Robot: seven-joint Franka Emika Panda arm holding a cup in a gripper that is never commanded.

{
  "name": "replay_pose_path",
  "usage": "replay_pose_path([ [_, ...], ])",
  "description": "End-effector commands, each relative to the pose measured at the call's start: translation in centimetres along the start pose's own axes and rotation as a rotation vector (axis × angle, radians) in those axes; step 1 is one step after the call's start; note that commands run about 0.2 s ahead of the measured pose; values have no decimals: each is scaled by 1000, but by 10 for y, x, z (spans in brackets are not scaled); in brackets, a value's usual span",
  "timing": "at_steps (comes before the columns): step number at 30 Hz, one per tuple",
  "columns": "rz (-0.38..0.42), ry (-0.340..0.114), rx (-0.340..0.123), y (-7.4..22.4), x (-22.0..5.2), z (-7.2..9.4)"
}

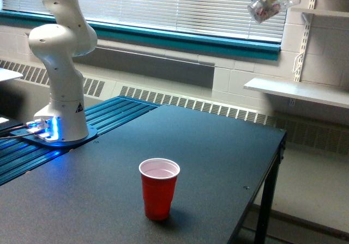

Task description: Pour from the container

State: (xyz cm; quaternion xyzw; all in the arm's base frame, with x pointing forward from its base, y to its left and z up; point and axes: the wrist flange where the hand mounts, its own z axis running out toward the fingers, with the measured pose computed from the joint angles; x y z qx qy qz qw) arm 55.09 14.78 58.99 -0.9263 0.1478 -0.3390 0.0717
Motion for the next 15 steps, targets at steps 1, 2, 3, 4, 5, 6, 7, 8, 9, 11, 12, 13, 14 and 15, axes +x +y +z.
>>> replay_pose_path([
  [1, -27, -42, 2, -3, -19, -2],
  [2, -33, -54, -12, 4, -21, -1],
  [3, -43, -67, -25, 10, -24, 1],
  [4, -61, -83, -39, 17, -28, 2],
  [5, -79, -99, -57, 24, -33, 4],
  [6, -87, -114, -75, 31, -37, 6],
  [7, -93, -124, -88, 37, -40, 7],
  [8, -99, -133, -100, 44, -43, 9],
  [9, -102, -143, -111, 51, -46, 11],
  [11, -74, -166, -114, 66, -52, 11],
  [12, -73, -174, -125, 74, -54, 11],
  [13, -84, -180, -144, 82, -56, 13],
  [14, -92, -186, -160, 91, -58, 14],
  [15, -88, -191, -166, 98, -59, 15],
])
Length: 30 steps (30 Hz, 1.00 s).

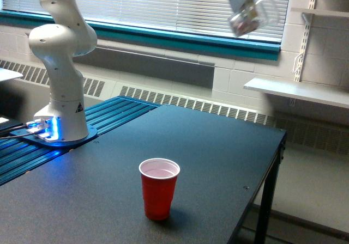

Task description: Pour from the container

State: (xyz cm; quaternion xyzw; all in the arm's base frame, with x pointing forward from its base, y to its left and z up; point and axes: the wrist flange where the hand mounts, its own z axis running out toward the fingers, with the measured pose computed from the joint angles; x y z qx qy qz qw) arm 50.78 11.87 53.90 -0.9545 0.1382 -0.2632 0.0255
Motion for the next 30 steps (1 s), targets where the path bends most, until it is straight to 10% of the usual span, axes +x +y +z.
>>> replay_pose_path([
  [1, -34, -49, -70, 56, -9, 12],
  [30, 218, -210, -334, 241, -57, 43],
])
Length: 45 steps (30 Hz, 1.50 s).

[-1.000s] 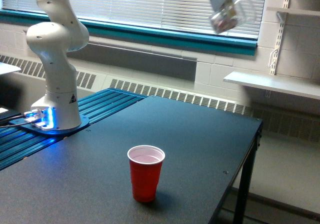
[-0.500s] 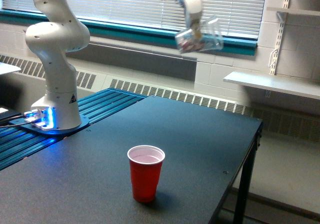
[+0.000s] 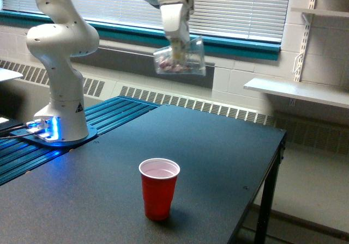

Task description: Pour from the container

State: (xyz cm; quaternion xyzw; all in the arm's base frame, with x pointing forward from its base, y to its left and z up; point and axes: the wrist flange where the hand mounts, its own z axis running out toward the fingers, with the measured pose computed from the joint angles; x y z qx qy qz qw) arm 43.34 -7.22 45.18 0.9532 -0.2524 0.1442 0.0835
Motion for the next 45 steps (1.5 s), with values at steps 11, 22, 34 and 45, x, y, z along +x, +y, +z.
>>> replay_pose_path([
  [11, 100, -88, -72, 72, 3, 45],
  [22, 90, -150, -115, 101, 5, 83],
  [34, 100, -187, -115, 116, 14, 110],
  [45, 30, -217, -113, 113, 21, 134],
])
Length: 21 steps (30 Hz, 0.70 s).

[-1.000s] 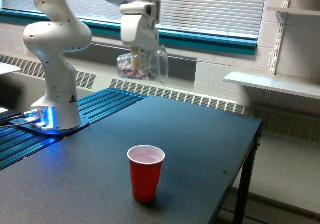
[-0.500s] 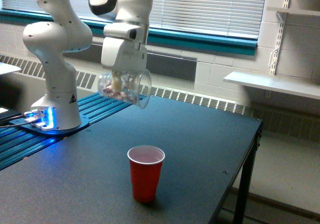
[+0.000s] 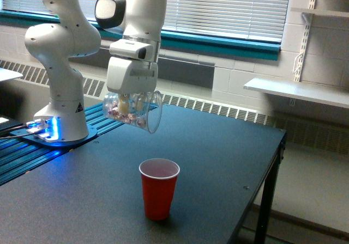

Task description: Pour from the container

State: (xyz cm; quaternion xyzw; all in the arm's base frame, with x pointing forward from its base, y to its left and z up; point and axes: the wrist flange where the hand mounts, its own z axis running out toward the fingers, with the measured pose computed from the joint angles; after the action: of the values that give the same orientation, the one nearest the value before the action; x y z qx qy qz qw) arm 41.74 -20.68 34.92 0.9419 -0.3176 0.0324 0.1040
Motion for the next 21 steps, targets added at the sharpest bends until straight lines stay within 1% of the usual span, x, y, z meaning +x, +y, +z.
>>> replay_pose_path([
  [1, -86, -2, -7, -4, 7, 10],
  [8, -180, -2, -64, 3, 6, 27],
  [10, -190, 4, -78, 7, 7, 29],
  [14, -195, 17, -100, 15, 11, 32],
  [19, -172, 27, -106, 23, 19, 33],
  [21, -158, 34, -100, 24, 23, 32],
])
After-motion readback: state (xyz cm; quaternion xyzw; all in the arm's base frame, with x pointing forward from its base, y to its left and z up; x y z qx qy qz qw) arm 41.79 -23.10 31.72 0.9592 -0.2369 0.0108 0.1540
